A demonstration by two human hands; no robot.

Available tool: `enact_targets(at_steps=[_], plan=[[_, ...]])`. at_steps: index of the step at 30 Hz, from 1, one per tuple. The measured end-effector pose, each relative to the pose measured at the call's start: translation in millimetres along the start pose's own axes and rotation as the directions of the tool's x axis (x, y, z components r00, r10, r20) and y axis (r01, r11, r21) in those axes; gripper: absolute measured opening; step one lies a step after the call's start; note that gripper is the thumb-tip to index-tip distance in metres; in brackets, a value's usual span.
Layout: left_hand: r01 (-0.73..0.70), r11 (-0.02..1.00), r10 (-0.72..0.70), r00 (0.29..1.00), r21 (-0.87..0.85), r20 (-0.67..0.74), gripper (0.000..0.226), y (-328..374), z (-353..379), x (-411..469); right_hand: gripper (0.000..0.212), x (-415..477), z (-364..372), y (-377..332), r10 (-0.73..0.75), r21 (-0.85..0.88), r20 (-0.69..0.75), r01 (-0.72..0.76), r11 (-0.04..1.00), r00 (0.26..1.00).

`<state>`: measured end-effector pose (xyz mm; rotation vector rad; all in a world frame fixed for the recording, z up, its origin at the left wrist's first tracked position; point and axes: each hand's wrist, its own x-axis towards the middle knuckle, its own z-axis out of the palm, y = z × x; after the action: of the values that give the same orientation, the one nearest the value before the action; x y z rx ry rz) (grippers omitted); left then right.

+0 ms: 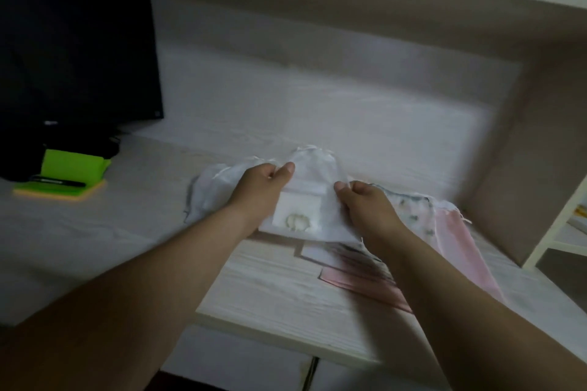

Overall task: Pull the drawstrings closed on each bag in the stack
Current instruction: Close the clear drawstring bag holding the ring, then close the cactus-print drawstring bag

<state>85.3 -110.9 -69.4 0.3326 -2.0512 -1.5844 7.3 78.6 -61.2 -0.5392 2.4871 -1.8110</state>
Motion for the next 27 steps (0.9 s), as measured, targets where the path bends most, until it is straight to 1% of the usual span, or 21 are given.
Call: enact_targets(at_steps=[1, 4, 6, 9, 11, 12, 13, 14, 15, 16, 17, 18, 19, 21, 23, 25, 27], plan=[[0.008, 1.0, -0.007, 1.0, 0.015, -0.011, 0.061, -2.6, -12.7, 5.2, 0.04, 5.8, 13.2, -7.5, -0.016, -0.018, -0.008, 0.015, 1.0, 1.0], [-0.032, 0.982, 0.054, 0.992, 0.183, -0.115, 0.041, -10.1, -42.6, 22.9, 0.041, 24.1, 48.4, -21.4, -0.044, -0.075, -0.033, 0.041, 0.996, 0.998], [-0.049, 0.966, 0.095, 0.981, 0.254, -0.17, 0.039, -15.7, -60.0, 36.7, 0.042, 35.2, 71.4, -27.6, -0.063, -0.12, -0.027, 0.059, 0.991, 0.998], [0.002, 0.946, 0.063, 0.98, 0.324, -0.189, 0.042, -24.7, -75.6, 54.3, 0.034, 52.4, 94.8, -25.8, -0.061, -0.171, -0.02, 0.057, 0.984, 0.998], [0.055, 0.903, 0.034, 0.98, 0.426, -0.198, 0.033, -30.2, -80.7, 59.2, 0.027, 56.8, 105.8, -22.9, -0.057, -0.25, -0.026, 0.049, 0.967, 0.998], [0.083, 0.85, 0.037, 0.975, 0.52, -0.217, 0.029, -32.6, -80.9, 57.0, 0.032, 55.6, 108.4, -20.9, -0.062, -0.314, -0.04, 0.046, 0.948, 0.997], [0.086, 0.771, 0.096, 0.964, 0.631, -0.249, 0.035, -37.3, -80.3, 54.1, 0.039, 53.7, 112.1, -17.9, -0.084, -0.382, -0.047, 0.06, 0.922, 0.995], [0.041, 0.684, 0.201, 0.949, 0.728, -0.242, 0.045, -41.8, -77.4, 49.7, 0.043, 49.6, 114.9, -15.0, -0.126, -0.44, -0.039, 0.096, 0.893, 0.991], [-0.047, 0.604, 0.317, 0.93, 0.795, -0.186, 0.051, -44.9, -72.5, 44.6, 0.043, 46.0, 118.7, -11.3, -0.175, -0.48, -0.016, 0.146, 0.865, 0.984], [-0.15, 0.539, 0.393, 0.915, 0.829, -0.089, 0.054, -47.2, -66.3, 39.7, 0.041, 42.0, 122.7, -8.5, -0.21, -0.508, 0.017, 0.189, 0.84, 0.978], [-0.227, 0.495, 0.395, 0.918, 0.838, 0.015, 0.056, -48.9, -59.8, 35.6, 0.038, 40.3, 126.4, -4.3, -0.227, -0.528, 0.043, 0.215, 0.821, 0.973], [-0.249, 0.478, 0.34, 0.937, 0.842, 0.084, 0.057, -52.4, -55.1, 35.0, 0.035, 38.7, 129.6, -2.2, -0.221, -0.543, 0.058, 0.217, 0.811, 0.973], [-0.223, 0.477, 0.248, 0.962, 0.85, 0.113, 0.058, -56.5, -52.6, 36.3, 0.033, 38.2, 132.1, -0.6, -0.2, -0.552, 0.061, 0.2, 0.81, 0.978], [-0.142, 0.486, 0.098, 0.989, 0.862, 0.107, 0.06, -62.4, -53.2, 41.2, 0.035, 39.0, 133.4, 2.9, -0.136, -0.566, 0.073, 0.153, 0.81, 0.988], [-0.101, 0.486, 0.015, 0.994, 0.868, 0.108, 0.061, -61.1, -56.3, 44.7, 0.042, 37.9, 131.8, 4.7, -0.074, -0.586, 0.102, 0.12, 0.801, 0.992], [-0.082, 0.492, 0.013, 0.996, 0.866, 0.088, 0.063, -53.8, -57.1, 44.1, 0.048, 34.9, 128.5, 3.5, -0.09, -0.57, 0.087, 0.124, 0.812, 0.992], [-0.072, 0.495, 0.092, 0.995, 0.866, 0.03, 0.063, -44.7, -53.2, 39.0, 0.051, 29.6, 120.9, -2.4, -0.18, -0.535, 0.036, 0.171, 0.828, 0.983]])
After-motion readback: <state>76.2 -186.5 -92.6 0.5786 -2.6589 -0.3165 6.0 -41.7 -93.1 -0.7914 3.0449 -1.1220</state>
